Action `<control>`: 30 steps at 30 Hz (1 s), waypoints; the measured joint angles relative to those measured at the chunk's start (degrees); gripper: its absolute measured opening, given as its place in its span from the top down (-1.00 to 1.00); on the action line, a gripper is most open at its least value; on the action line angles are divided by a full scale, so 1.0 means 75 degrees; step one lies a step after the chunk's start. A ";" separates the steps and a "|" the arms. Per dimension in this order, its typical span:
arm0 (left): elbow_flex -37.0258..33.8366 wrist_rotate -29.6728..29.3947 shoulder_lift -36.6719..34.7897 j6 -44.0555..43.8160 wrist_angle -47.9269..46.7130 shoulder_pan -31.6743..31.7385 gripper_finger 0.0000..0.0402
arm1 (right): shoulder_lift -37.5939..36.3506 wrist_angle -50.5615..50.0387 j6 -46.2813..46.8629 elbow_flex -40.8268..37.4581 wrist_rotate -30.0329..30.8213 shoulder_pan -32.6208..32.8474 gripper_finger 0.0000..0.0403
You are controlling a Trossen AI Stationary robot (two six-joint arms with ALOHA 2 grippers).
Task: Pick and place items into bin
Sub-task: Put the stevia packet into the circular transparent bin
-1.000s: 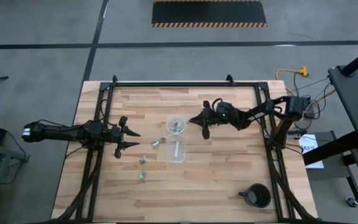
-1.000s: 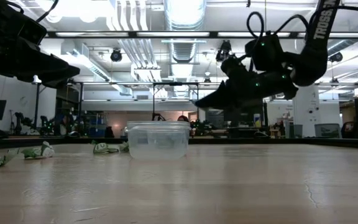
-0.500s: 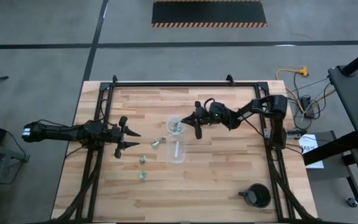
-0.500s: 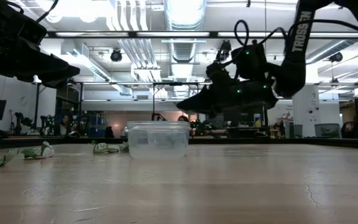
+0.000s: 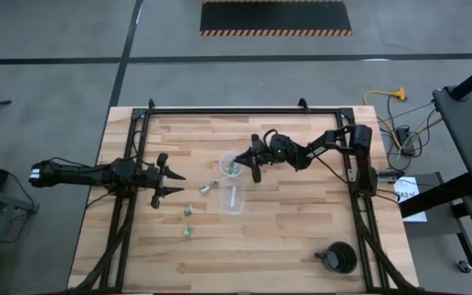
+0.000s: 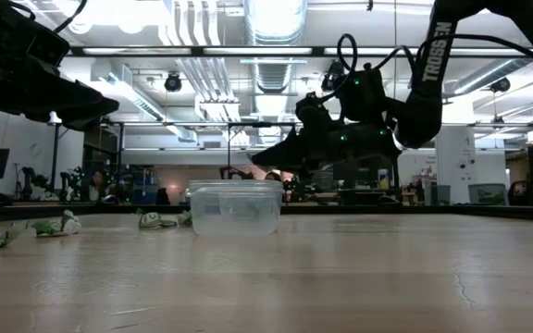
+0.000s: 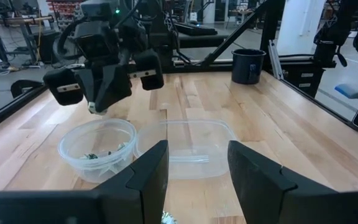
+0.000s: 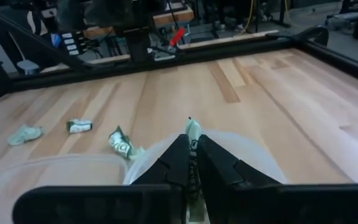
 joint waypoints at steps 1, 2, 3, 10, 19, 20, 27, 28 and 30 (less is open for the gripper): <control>0.0001 -0.0001 0.0000 -0.0002 0.0001 0.0000 0.26 | -0.0003 0.0000 0.0017 0.0011 0.0003 0.0000 0.89; 0.0002 0.0000 0.0000 0.0001 0.0002 -0.0001 0.26 | -0.0003 -0.0003 0.0072 0.0014 0.0003 0.0000 0.89; 0.0000 0.0000 0.0000 0.0001 0.0001 0.0000 0.26 | -0.0003 -0.0008 0.0144 0.0019 0.0003 0.0000 0.89; 0.0002 0.0000 0.0000 -0.0002 0.0000 -0.0003 0.26 | -0.0006 -0.0008 0.0333 0.0059 0.0011 0.0000 0.89; 0.0000 -0.0001 0.0000 0.0001 0.0000 -0.0001 0.26 | -0.0014 -0.0056 0.0114 0.0159 -0.0161 -0.0003 0.88; 0.0002 0.0000 0.0000 -0.0002 0.0000 -0.0001 0.26 | -0.0015 -0.0070 0.0111 0.0163 -0.0176 -0.0003 0.88; 0.0002 0.0000 0.0000 -0.0001 0.0000 0.0000 0.26 | -0.0015 -0.0243 0.0137 0.0337 -0.0651 -0.0003 0.88; 0.0000 0.0000 0.0000 -0.0002 0.0000 0.0000 0.26 | -0.0016 -0.0239 0.0140 0.0375 -0.0747 -0.0003 0.88; 0.0002 0.0000 0.0000 -0.0001 0.0000 -0.0002 0.26 | -0.0017 -0.0257 0.0272 0.0470 -0.0925 0.0000 0.87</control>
